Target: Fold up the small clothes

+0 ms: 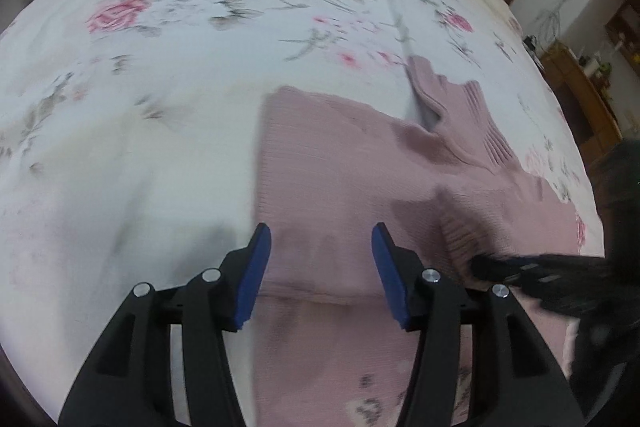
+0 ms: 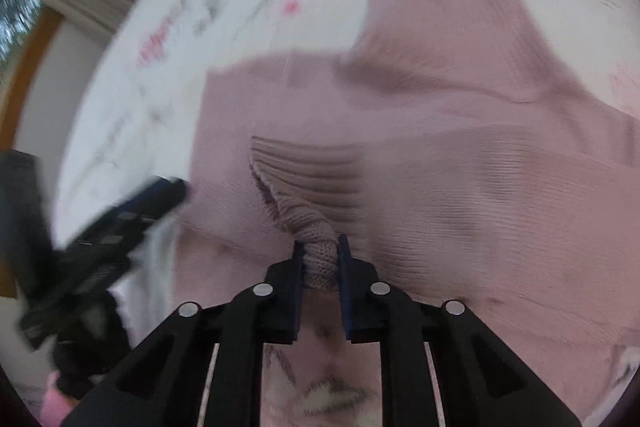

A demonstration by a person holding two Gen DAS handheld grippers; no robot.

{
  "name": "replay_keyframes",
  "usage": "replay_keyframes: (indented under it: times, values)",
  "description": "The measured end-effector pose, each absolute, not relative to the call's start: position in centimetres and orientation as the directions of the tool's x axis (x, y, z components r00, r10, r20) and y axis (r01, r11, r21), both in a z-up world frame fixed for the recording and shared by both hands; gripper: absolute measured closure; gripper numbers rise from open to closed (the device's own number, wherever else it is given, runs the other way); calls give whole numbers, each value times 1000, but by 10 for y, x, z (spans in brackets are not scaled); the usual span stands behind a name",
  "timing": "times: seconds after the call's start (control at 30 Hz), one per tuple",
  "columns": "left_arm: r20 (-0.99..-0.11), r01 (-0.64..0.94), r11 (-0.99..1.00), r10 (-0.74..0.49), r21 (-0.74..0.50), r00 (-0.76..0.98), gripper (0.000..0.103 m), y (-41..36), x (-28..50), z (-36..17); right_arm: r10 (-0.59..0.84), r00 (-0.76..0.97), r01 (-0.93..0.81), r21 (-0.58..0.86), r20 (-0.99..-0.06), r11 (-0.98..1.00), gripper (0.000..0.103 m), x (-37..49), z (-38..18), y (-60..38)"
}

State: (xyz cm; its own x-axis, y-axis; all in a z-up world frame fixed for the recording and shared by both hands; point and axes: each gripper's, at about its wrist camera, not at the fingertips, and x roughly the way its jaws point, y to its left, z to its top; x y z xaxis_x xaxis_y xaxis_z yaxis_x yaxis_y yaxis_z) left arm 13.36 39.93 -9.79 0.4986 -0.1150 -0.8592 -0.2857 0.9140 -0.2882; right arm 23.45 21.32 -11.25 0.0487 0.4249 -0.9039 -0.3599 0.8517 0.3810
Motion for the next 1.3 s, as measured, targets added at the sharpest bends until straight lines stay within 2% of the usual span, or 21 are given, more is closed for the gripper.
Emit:
replay_keyframes:
  times: [0.13, 0.37, 0.57, 0.7, 0.9, 1.03, 1.2, 1.3]
  values:
    - [-864, -239, 936, -115, -260, 489, 51, 373, 145, -102, 463, 109, -282, 419, -880, 863, 88, 240, -90, 152]
    - [-879, -198, 954, -111, -225, 463, 51, 349, 159, -116, 394, 200, -171, 364, -897, 916, 88, 261, -70, 56]
    - [-898, -212, 956, -93, -201, 431, 51, 352, 166, -132, 316, 189, -75, 307, -930, 949, 88, 269, -96, -4]
    - [-902, -199, 963, -86, -184, 423, 51, 352, 168, -136, 325, 126, -36, 323, -937, 946, 86, 271, -118, -27]
    - [-900, -198, 962, -87, -188, 428, 51, 348, 169, -124, 218, 193, -85, 205, -957, 975, 83, 254, -102, -43]
    - [-871, -149, 965, -123, -218, 476, 43, 330, 177, -101, 248, 279, -165, 208, -928, 964, 80, 256, -71, -28]
    - [-889, -73, 979, -139, -189, 437, 42, 296, 188, -109, 300, 215, -220, 254, -929, 942, 79, 269, -92, 6]
    - [-904, -74, 983, -125, -170, 410, 42, 296, 189, -124, 265, 196, -206, 224, -944, 952, 79, 269, -109, 4]
